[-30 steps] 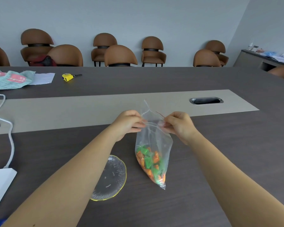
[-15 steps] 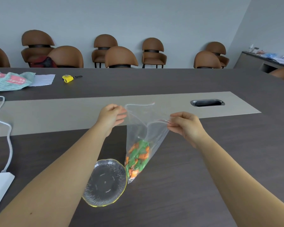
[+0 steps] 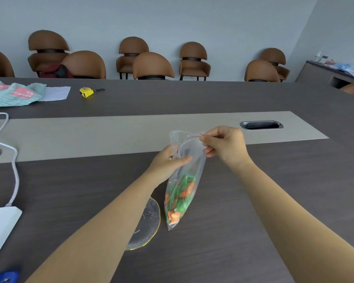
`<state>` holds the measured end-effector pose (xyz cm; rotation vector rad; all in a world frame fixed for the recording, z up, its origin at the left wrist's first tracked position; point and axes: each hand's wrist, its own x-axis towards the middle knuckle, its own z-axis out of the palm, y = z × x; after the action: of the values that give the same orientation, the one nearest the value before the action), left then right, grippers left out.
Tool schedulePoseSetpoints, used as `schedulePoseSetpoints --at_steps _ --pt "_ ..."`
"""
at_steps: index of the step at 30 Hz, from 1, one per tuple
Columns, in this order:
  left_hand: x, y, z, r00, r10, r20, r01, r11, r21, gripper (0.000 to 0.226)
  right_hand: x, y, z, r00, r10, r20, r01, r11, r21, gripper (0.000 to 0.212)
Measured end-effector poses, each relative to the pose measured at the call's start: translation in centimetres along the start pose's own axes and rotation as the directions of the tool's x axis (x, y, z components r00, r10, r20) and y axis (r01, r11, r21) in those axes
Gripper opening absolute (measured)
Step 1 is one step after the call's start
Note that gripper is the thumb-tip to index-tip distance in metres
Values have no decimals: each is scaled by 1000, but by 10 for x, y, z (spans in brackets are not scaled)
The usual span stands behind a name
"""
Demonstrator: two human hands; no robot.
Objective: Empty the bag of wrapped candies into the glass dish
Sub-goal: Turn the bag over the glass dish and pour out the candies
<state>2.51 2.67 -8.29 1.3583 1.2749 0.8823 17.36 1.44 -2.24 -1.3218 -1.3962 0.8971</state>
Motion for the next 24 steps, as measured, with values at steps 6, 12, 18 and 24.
schedulePoseSetpoints --at_steps 6,12,18,24 --pt "10 -4 -9 982 -153 -112 132 975 -178 28 -1 16 -2 999 48 3 -48 991 123 26" --pt "15 -11 -13 976 -208 -71 174 928 -329 25 -16 65 -4 966 240 -94 -250 962 -113 66" --pt "14 -17 -11 972 -233 -14 207 888 -411 25 -14 94 13 942 319 103 -284 923 -260 47" --pt "-9 -59 0 968 -242 -67 223 951 -212 42 -8 101 13 951 297 88 -260 920 -292 24"
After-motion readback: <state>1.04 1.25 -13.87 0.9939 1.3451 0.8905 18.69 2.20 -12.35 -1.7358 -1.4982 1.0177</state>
